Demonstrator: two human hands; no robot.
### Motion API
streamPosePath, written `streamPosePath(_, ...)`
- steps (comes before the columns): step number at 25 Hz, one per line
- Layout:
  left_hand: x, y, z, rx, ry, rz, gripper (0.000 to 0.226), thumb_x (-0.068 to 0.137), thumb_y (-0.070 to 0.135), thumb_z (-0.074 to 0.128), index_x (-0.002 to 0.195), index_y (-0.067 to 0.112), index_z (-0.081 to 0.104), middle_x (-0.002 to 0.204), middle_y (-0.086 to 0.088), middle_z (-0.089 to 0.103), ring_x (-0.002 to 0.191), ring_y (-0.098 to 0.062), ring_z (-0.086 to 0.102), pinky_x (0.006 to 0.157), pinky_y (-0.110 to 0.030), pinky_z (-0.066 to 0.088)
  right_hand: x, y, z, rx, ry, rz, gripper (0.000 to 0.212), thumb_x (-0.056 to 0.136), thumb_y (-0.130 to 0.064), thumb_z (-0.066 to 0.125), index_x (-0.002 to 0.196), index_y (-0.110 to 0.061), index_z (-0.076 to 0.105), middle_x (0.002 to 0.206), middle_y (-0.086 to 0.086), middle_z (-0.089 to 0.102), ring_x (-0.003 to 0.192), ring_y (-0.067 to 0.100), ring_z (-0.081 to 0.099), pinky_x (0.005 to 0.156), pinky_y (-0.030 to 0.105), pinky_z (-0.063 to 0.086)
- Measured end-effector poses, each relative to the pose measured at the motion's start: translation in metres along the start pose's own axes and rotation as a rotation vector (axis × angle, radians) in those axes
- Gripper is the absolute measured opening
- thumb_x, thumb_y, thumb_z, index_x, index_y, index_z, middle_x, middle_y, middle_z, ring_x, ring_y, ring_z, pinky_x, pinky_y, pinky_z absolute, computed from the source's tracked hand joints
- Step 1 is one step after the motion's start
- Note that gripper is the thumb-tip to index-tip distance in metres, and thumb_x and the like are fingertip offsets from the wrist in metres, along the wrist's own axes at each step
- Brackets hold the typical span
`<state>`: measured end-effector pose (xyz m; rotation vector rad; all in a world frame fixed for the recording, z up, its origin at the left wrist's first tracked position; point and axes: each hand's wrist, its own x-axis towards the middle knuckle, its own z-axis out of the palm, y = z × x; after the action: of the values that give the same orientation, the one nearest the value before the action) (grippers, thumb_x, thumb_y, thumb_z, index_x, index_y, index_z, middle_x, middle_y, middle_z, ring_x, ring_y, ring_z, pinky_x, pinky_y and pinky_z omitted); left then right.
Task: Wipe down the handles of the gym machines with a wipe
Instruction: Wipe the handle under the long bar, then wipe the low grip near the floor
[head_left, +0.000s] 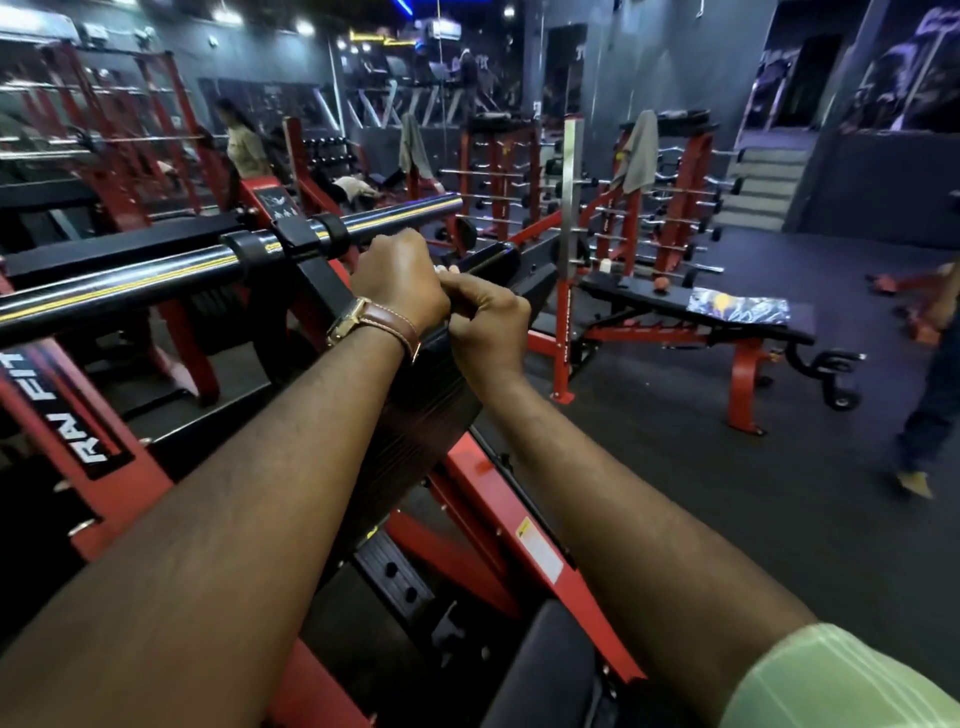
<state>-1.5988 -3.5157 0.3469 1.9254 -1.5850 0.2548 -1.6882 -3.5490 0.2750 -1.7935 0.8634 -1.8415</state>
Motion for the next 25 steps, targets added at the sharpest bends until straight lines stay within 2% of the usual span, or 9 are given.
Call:
streamPosePath(3,-0.019,-0.02,0.006,-0.072,-0.013,0.058,0.024,0.077,0.024,0.073,0.096,0.011,0.068,0.097,-0.016,0.069,0.095,-0.041,0.065,0.08,-0.042,0.056,-0.007,-0.011,-0.018,0.403,-0.086,0.362,0.027,0.085,0.009,0.065,0.11,0.006,0.071,0.102,0.017,0.073,0.08,0.013,0.072,0.078,0.035,0.061)
streamPosePath(5,-0.04,-0.031,0.012,-0.247,0.082,0.1,0.027,0.072,0.02,0.072,0.097,0.012,0.068,0.099,-0.012,0.069,0.097,-0.036,0.063,0.086,-0.037,0.051,-0.022,-0.026,-0.042,0.751,0.006,0.643,0.021,0.094,0.005,0.056,0.113,0.009,0.065,0.104,0.022,0.069,0.083,0.021,0.071,0.084,0.038,0.058)
streamPosePath(8,-0.088,-0.026,0.018,-0.513,0.396,0.088,0.03,0.072,0.02,0.069,0.099,0.009,0.067,0.11,-0.011,0.061,0.107,-0.029,0.055,0.096,-0.03,0.04,-0.058,-0.043,-0.079,0.907,0.197,0.77,0.019,0.099,0.001,0.05,0.107,-0.003,0.067,0.096,0.015,0.072,0.084,0.022,0.072,0.087,0.033,0.056)
streamPosePath(10,-0.123,-0.006,0.026,-0.702,0.374,0.139,0.024,0.074,0.024,0.07,0.092,0.011,0.066,0.106,-0.01,0.059,0.099,-0.022,0.058,0.093,-0.032,0.047,-0.086,-0.053,-0.1,0.878,0.281,0.771,0.019,0.098,-0.002,0.051,0.109,-0.005,0.067,0.095,0.014,0.073,0.083,0.02,0.073,0.079,0.029,0.059)
streamPosePath(13,-0.161,0.029,0.037,-0.981,0.058,0.078,0.029,0.077,0.044,0.069,0.083,0.015,0.068,0.092,-0.005,0.068,0.076,-0.012,0.066,0.075,-0.035,0.056,-0.125,-0.066,-0.126,0.851,0.41,0.772,0.02,0.098,-0.002,0.053,0.113,-0.002,0.066,0.106,0.016,0.069,0.086,0.021,0.069,0.078,0.028,0.059)
streamPosePath(15,-0.189,0.052,0.041,-1.166,-0.194,-0.035,0.034,0.078,0.048,0.071,0.082,0.014,0.07,0.084,-0.004,0.073,0.076,-0.017,0.07,0.072,-0.039,0.06,-0.15,-0.082,-0.146,0.807,0.485,0.749,0.019,0.098,-0.001,0.052,0.111,-0.002,0.065,0.099,0.012,0.07,0.079,0.017,0.069,0.07,0.025,0.06)
streamPosePath(20,-0.284,0.093,0.045,-1.485,-0.836,-0.155,0.021,0.084,0.013,0.078,0.102,0.006,0.069,0.095,-0.012,0.072,0.084,-0.021,0.067,0.071,-0.036,0.054,-0.23,-0.117,-0.213,0.425,0.678,0.615,0.015,0.093,0.002,0.061,0.104,-0.003,0.071,0.096,0.011,0.075,0.085,0.017,0.071,0.074,0.029,0.059)
streamPosePath(23,-0.345,0.12,0.045,-1.467,-1.089,-0.115,0.022,0.083,-0.006,0.072,0.103,0.002,0.068,0.095,-0.013,0.074,0.083,-0.022,0.069,0.069,-0.031,0.056,-0.291,-0.142,-0.263,0.169,0.789,0.621,0.014,0.089,0.0,0.068,0.102,-0.004,0.074,0.098,0.015,0.075,0.09,0.023,0.071,0.082,0.036,0.058)
streamPosePath(25,-0.389,0.144,0.04,-1.405,-1.26,-0.071,0.018,0.084,-0.008,0.068,0.1,0.001,0.069,0.088,-0.013,0.073,0.079,-0.023,0.068,0.067,-0.031,0.054,-0.336,-0.166,-0.299,0.081,0.864,0.641,0.012,0.09,-0.002,0.068,0.098,-0.008,0.075,0.091,0.01,0.076,0.085,0.02,0.071,0.076,0.034,0.059)
